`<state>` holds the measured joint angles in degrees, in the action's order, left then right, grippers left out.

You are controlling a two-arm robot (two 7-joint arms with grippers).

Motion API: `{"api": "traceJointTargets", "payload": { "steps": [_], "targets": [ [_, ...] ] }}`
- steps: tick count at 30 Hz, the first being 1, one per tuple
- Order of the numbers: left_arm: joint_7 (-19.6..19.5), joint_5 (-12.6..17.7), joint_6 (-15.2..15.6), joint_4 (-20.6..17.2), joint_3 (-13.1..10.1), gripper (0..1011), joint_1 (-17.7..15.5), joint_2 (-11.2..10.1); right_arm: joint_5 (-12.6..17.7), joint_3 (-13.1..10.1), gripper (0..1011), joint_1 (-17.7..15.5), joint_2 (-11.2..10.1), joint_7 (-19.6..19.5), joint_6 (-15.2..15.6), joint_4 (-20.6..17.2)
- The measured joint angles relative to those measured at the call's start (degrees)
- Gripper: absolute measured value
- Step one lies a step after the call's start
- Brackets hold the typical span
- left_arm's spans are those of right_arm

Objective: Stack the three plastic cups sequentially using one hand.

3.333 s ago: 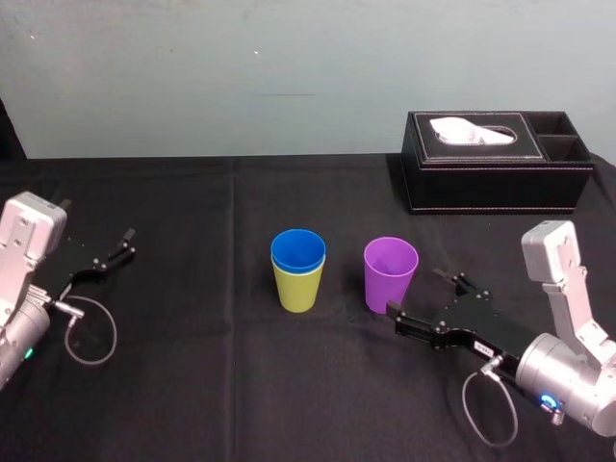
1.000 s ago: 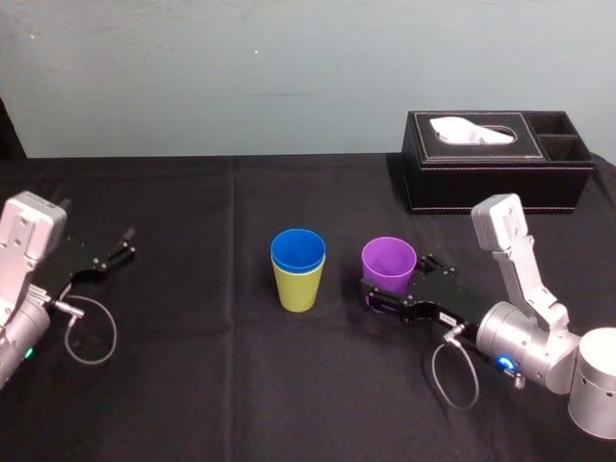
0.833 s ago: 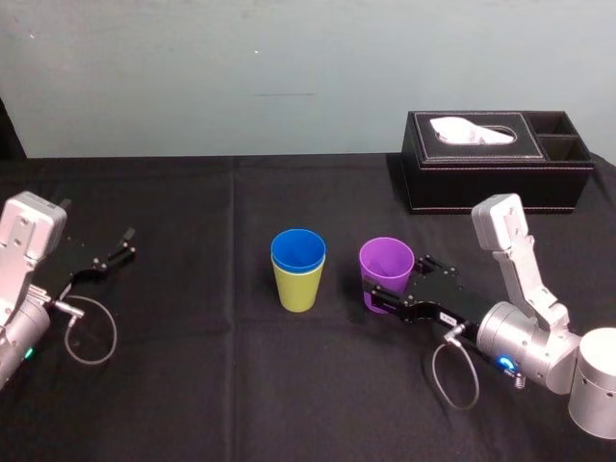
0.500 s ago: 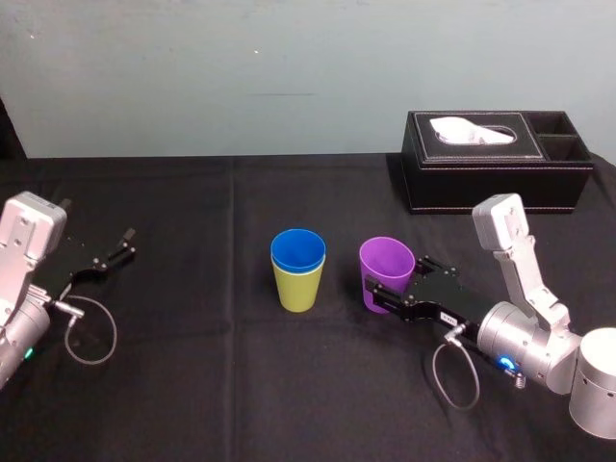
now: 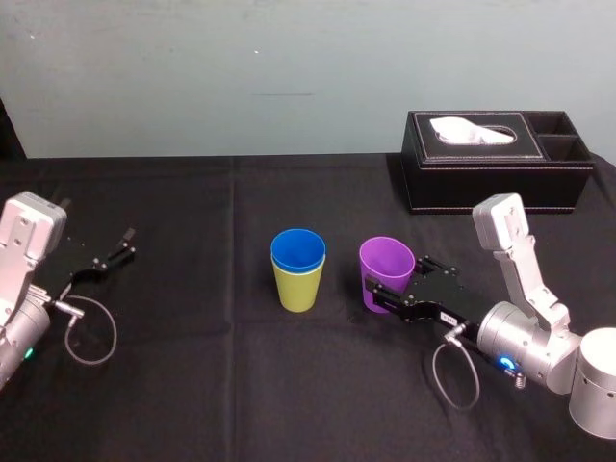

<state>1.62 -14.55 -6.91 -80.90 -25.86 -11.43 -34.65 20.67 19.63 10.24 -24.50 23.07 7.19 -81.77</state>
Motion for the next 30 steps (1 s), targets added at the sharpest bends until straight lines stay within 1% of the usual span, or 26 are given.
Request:
{"api": "traceJointTargets", "payload": {
  "steps": [4, 8, 14, 19, 23, 27, 30],
  "targets": [
    [0.0, 0.0, 0.0, 0.0, 0.0, 1010, 0.0, 0.0, 0.0, 0.0, 732, -0.1, 0.0, 0.0, -0.1, -0.1],
    [0.0, 0.0, 0.0, 0.0, 0.0, 1010, 0.0, 0.0, 0.5, -0.6, 732, -0.7, -0.2, 0.0, -0.3, -1.2],
    [0.0, 0.0, 0.0, 0.0, 0.0, 1010, 0.0, 0.0, 1.6, -1.9, 732, -2.2, -1.3, -0.3, 0.2, -5.1],
    [0.0, 0.0, 0.0, 0.0, 0.0, 1010, 0.0, 0.0, 3.1, -3.2, 733, -3.5, -2.5, -0.5, 1.3, -8.9],
    [0.0, 0.0, 0.0, 0.0, 0.0, 1010, 0.0, 0.0, 4.0, -3.8, 732, -3.6, -3.7, -0.6, 2.3, -11.8],
    [0.0, 0.0, 0.0, 0.0, 0.0, 1010, 0.0, 0.0, 4.7, -4.0, 732, -3.5, -4.2, -0.5, 2.9, -13.2],
    [0.0, 0.0, 0.0, 0.0, 0.0, 1010, 0.0, 0.0, 5.5, -4.0, 732, -2.8, -4.7, -0.4, 3.5, -15.0]
  ]
}}
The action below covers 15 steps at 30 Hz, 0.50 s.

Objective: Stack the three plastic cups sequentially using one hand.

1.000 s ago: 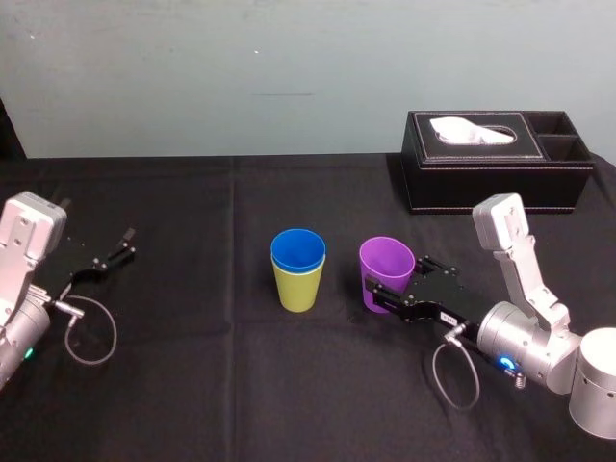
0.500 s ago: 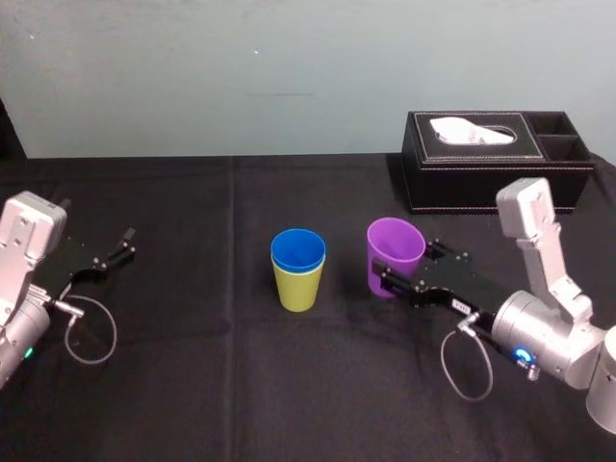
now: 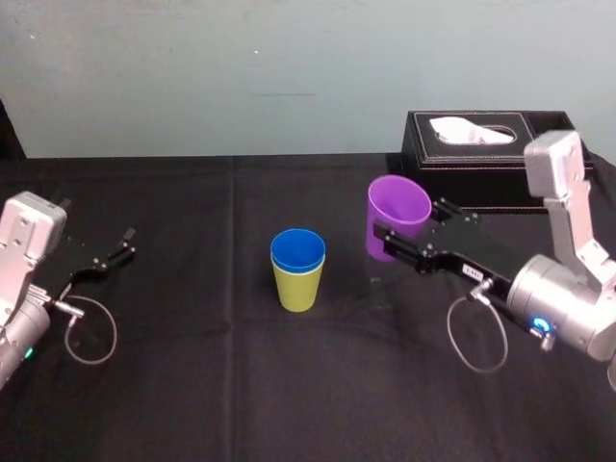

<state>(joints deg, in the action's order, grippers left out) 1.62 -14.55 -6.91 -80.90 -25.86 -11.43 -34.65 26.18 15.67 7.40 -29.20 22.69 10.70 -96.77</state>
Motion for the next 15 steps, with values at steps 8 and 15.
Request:
{"api": "traceJointTargets", "payload": {
  "steps": [8, 15],
  "targets": [
    [0.0, 0.0, 0.0, 0.0, 0.0, 1010, 0.0, 0.0, 0.5, 1.8, 732, 2.6, 0.0, 0.3, 1.0, -1.2],
    [0.0, 0.0, 0.0, 0.0, 0.0, 1010, 0.0, 0.0, 0.3, 4.4, 732, 5.5, 0.9, 0.3, 1.7, -0.8]
  ]
}}
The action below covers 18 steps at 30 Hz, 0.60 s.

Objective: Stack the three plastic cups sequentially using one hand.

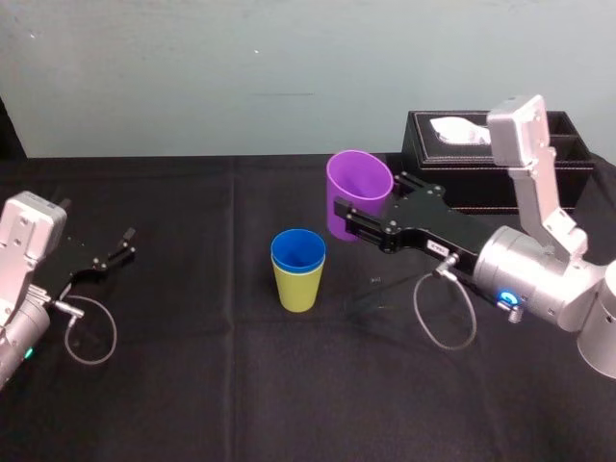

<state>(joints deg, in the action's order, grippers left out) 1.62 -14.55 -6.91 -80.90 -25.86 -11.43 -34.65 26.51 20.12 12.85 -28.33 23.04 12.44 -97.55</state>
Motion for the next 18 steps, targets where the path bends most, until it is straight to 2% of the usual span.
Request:
{"api": "traceJointTargets", "payload": {
  "steps": [7, 18],
  "targets": [
    [0.0, 0.0, 0.0, 0.0, 0.0, 1010, 0.0, 0.0, -0.3, 2.2, 732, 2.3, 1.2, 0.0, 0.6, 1.4],
    [0.0, 0.0, 0.0, 0.0, 0.0, 1010, 0.0, 0.0, -0.4, 4.4, 732, 4.0, 2.4, 0.0, 0.8, 3.6]
  ]
}}
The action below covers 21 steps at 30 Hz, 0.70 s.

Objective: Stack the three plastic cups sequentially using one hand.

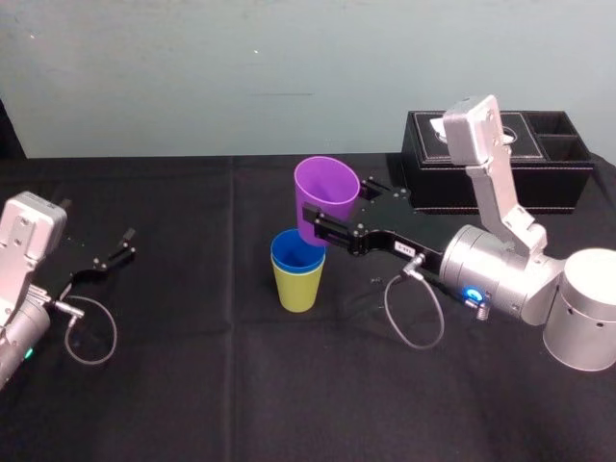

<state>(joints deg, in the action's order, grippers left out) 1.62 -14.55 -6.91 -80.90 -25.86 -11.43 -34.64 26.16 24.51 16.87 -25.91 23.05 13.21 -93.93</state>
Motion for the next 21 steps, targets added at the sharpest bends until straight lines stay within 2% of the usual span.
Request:
{"api": "traceJointTargets", "payload": {
  "steps": [21],
  "targets": [
    [0.0, 0.0, 0.0, 0.0, 0.0, 1010, 0.0, 0.0, -1.3, 2.5, 732, 2.1, 1.7, 0.0, 0.0, 3.3]
  ]
}}
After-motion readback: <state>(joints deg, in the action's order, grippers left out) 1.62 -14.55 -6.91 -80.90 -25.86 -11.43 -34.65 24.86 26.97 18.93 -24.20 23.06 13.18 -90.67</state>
